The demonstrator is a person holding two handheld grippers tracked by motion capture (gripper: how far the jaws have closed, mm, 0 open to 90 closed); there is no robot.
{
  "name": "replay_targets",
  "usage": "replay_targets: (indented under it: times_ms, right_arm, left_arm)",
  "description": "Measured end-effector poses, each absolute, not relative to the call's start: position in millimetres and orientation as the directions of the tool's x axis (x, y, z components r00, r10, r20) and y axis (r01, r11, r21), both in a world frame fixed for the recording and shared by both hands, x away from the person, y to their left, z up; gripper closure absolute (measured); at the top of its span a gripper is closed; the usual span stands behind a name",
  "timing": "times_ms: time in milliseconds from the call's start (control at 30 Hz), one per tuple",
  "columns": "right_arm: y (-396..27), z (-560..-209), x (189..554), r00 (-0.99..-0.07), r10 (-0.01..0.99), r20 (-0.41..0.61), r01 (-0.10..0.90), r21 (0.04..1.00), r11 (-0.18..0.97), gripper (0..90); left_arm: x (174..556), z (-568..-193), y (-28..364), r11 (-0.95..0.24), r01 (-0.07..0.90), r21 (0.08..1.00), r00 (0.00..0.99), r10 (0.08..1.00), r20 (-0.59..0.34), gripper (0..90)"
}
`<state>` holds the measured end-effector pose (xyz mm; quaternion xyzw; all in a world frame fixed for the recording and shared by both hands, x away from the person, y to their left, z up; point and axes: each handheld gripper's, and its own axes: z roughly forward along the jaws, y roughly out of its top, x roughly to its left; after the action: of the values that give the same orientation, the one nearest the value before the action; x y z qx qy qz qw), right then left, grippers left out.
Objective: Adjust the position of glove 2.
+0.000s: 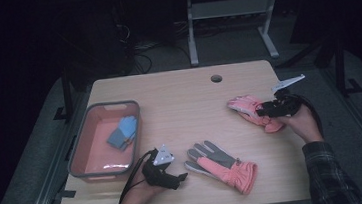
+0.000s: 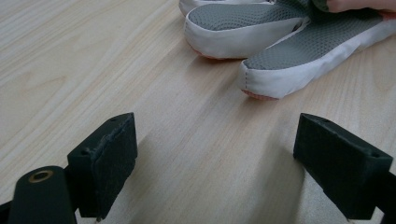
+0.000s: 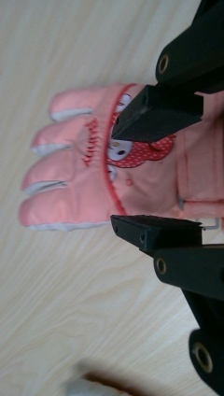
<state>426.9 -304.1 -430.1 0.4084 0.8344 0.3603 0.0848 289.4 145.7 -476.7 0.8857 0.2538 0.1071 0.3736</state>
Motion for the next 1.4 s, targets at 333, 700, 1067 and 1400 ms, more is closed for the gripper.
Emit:
replay_targets:
  times_ms: [333,700,1067,1400]
  right_arm:
    - [-299.4,-446.5,430.5,-0.669,0.733,0.122,0.626,0.624,0.467,56.9]
    - [-300.6,-449.1,428.6,-0.677,0.725,0.125,0.619,0.631,0.468,85.5]
    - [-309.9,-434.9,422.7,-0.652,0.741,0.16,0.63,0.657,0.413,86.7]
    - [-309.9,-415.5,412.6,-0.661,0.73,0.173,0.603,0.701,0.38,86.6]
  left_arm:
    - [289.4,-476.7,145.7,-0.592,0.369,0.716,0.848,0.529,0.0,12.7]
    - [289.4,-476.8,145.7,-0.592,0.369,0.717,0.848,0.53,0.001,12.7]
    - [289.6,-477.0,145.4,-0.59,0.369,0.718,0.848,0.53,0.0,12.7]
    - [289.5,-476.8,145.4,-0.591,0.37,0.717,0.848,0.531,-0.001,12.8]
